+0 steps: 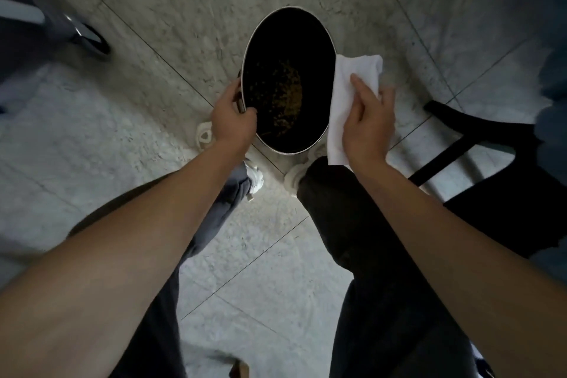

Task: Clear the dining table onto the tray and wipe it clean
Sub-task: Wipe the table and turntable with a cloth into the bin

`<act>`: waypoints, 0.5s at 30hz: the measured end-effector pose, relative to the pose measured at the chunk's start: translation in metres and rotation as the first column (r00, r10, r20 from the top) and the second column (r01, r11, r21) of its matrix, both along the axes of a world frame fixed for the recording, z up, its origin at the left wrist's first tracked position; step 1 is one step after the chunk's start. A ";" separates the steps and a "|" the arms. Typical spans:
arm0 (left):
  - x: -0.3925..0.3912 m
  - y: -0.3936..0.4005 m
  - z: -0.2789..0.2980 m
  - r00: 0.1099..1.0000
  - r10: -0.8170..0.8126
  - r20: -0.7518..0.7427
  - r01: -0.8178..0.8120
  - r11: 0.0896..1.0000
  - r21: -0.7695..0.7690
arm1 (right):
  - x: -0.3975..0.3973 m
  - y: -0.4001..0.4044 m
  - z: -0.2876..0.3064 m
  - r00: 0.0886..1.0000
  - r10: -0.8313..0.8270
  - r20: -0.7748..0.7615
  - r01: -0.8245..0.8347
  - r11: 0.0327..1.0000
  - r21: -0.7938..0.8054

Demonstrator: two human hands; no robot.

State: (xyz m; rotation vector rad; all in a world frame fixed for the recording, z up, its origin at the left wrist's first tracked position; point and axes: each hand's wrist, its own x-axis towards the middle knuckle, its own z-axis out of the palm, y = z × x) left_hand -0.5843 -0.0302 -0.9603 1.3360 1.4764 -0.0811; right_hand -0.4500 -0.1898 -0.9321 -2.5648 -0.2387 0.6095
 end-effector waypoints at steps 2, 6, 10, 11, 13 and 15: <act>-0.009 0.005 -0.020 0.999 0.041 0.016 -0.040 0.999 -0.035 | -0.004 0.003 -0.016 1.000 0.019 -0.001 -0.019 1.000 0.023; -0.029 0.008 -0.047 0.994 0.109 0.025 -0.107 0.993 -0.052 | -0.009 0.006 -0.038 0.998 0.065 0.018 -0.065 0.998 0.009; -0.043 0.007 -0.065 0.990 0.138 0.041 -0.134 0.987 -0.091 | -0.018 0.011 -0.051 0.995 0.098 0.014 -0.098 0.995 0.032; -0.044 0.006 -0.067 0.989 0.143 0.047 -0.139 0.986 -0.095 | -0.020 0.012 -0.052 0.994 0.109 0.012 -0.109 0.993 0.048; -0.045 0.005 -0.066 0.990 0.138 0.042 -0.133 0.986 -0.096 | -0.025 0.013 -0.051 0.992 0.123 0.004 -0.123 0.990 0.069; -0.044 0.006 -0.065 0.990 0.140 0.020 -0.136 0.980 -0.144 | -0.028 0.015 -0.044 0.993 0.122 0.007 -0.122 0.990 0.067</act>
